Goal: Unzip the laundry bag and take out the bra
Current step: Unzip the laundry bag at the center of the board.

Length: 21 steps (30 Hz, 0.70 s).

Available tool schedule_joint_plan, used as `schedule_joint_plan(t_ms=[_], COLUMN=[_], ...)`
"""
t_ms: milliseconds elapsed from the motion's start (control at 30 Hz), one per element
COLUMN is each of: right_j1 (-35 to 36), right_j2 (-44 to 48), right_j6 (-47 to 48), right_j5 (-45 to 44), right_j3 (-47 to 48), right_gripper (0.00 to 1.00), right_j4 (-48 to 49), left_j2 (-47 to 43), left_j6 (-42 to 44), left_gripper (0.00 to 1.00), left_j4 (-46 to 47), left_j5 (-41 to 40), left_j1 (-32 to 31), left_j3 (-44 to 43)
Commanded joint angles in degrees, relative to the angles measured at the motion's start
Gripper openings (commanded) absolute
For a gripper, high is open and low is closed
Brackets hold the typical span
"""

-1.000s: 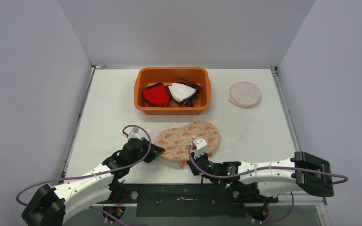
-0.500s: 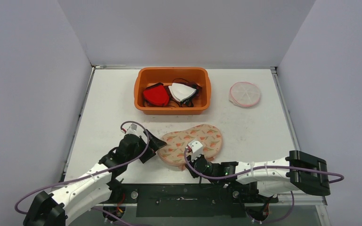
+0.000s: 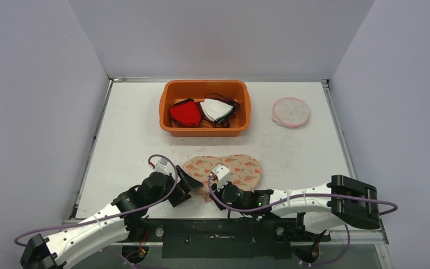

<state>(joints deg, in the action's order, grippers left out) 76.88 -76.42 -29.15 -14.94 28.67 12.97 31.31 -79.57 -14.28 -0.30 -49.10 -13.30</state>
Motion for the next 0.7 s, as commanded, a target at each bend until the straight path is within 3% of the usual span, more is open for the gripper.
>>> schedule_joint_plan(t_ms=[0,133,233,333,600,667], right_j1=[-0.3,-0.2,-0.1,0.1,0.2,0.2], right_j2=[-0.5,-1.1,-1.3,-1.5,0.1,0.8], right_j6=[1.1,0.7,0.0,-0.3,-0.9,-1.2], right_j5=[0.8,1.3,1.5,1.4,-0.6,-1.5], right_j3=[2.9,2.7,2.6,2.6,3.1,3.1], right_gripper=[0.05,0.05,0.05,0.05,0.05,0.05], right_j4=[4.1,4.5,4.5,4.1,0.2,-2.0], left_j2=[6.8,12.6,17.5,21.9,21.8,20.4], left_j6=[-2.2,-4.0,-5.2,-4.2,-6.2,-6.3], left_gripper=[0.91,0.87,0.77,0.65,0.09,0.00], left_j4=[7.1,16.6,23.7,24.1,25.4,23.2], left_j5=[-2.0,-4.0,-4.4,-4.2,-6.5,-7.8], left_j1=[-1.6,-1.8,-2.0,-2.1,-2.1,-2.1], left_j3=[0.5,1.1,0.7,-1.8,0.6,0.5])
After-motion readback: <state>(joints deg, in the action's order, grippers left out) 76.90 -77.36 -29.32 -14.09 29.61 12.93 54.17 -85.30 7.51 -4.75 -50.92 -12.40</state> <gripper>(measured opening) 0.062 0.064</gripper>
